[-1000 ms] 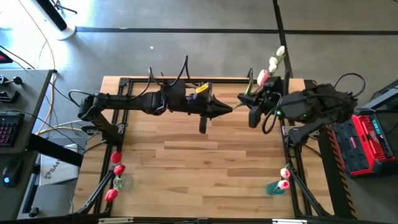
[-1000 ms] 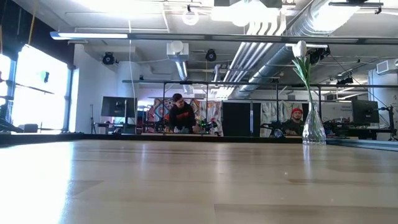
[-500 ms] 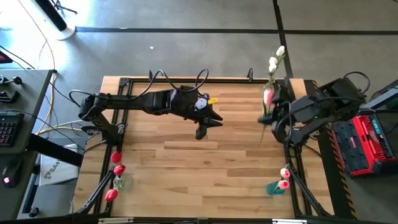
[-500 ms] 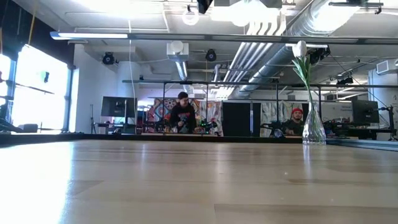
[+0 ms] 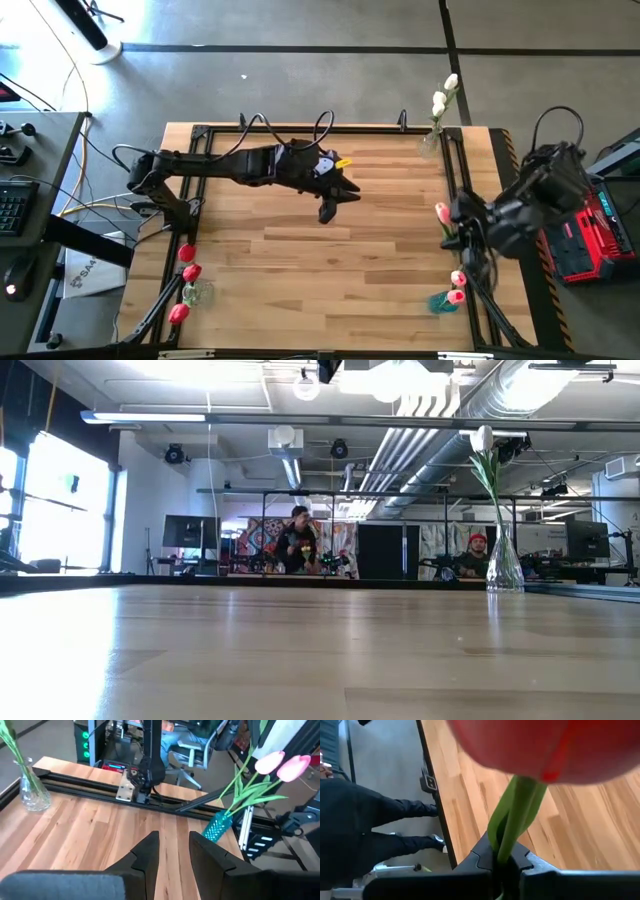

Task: Sort flowers into vase by color
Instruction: Put the pink tulip into the blue vase

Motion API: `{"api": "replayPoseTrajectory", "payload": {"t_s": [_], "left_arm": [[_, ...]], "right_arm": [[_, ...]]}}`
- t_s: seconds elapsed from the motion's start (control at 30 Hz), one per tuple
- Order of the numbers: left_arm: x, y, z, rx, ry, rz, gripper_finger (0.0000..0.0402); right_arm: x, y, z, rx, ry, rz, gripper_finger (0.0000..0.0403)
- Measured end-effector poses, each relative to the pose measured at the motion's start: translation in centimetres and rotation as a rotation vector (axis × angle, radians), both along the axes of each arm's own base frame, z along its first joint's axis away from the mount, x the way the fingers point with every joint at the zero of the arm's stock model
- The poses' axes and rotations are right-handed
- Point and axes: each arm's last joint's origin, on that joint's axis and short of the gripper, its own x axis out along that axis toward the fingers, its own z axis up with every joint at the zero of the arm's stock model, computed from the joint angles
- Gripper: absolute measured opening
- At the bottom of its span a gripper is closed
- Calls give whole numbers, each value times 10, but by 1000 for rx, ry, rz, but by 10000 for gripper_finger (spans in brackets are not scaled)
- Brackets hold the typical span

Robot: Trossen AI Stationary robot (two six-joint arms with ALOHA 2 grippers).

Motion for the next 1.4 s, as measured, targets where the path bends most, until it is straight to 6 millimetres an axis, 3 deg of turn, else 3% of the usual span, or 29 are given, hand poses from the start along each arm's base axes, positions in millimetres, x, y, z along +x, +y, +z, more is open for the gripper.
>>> {"api": "replayPoseTrajectory", "payload": {"t_s": [0.17,0.4,0.87,1.17,1.27,1.4], "left_arm": [[0,-1,0,-6,1,30,92],[0,0,0,-23,0,59,92],[1,0,2,-55,-13,107,92],[1,-13,1,-45,-13,127,92],[0,-16,1,-38,-14,136,92],[0,-18,1,-46,-14,142,92]], "right_arm": [[-19,12,-17,-5,-3,-18,0],[-32,30,-28,7,-65,-2,0],[-38,44,-30,14,-154,6,0],[-31,60,-41,-84,-110,62,0],[-30,64,-44,-92,-90,76,13],[-30,64,-44,-74,-91,63,64]]}}
